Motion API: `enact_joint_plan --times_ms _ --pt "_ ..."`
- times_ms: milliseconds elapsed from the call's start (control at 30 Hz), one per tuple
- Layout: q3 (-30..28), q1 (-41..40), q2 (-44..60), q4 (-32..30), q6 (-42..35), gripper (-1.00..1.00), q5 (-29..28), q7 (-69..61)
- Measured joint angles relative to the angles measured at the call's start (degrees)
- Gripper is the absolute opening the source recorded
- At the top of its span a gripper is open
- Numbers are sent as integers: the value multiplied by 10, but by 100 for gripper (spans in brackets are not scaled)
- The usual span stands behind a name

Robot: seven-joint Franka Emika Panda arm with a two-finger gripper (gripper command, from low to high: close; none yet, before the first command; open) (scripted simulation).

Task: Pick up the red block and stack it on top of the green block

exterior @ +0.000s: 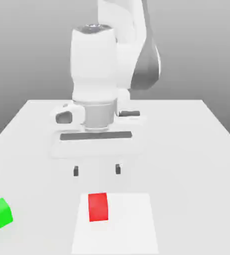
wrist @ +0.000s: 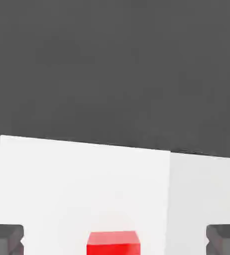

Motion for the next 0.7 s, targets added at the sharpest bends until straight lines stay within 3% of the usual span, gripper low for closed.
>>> enact_joint_plan --times_ms 233,267,500,700 --pt "27 -21 145 -2 116 0 39 -39" --pt "34 -27 163 0 130 -100 41 -40" --pt "37 -30 165 1 132 -100 40 -39" --pt "22 -25 55 -16 39 -100 4 -13"
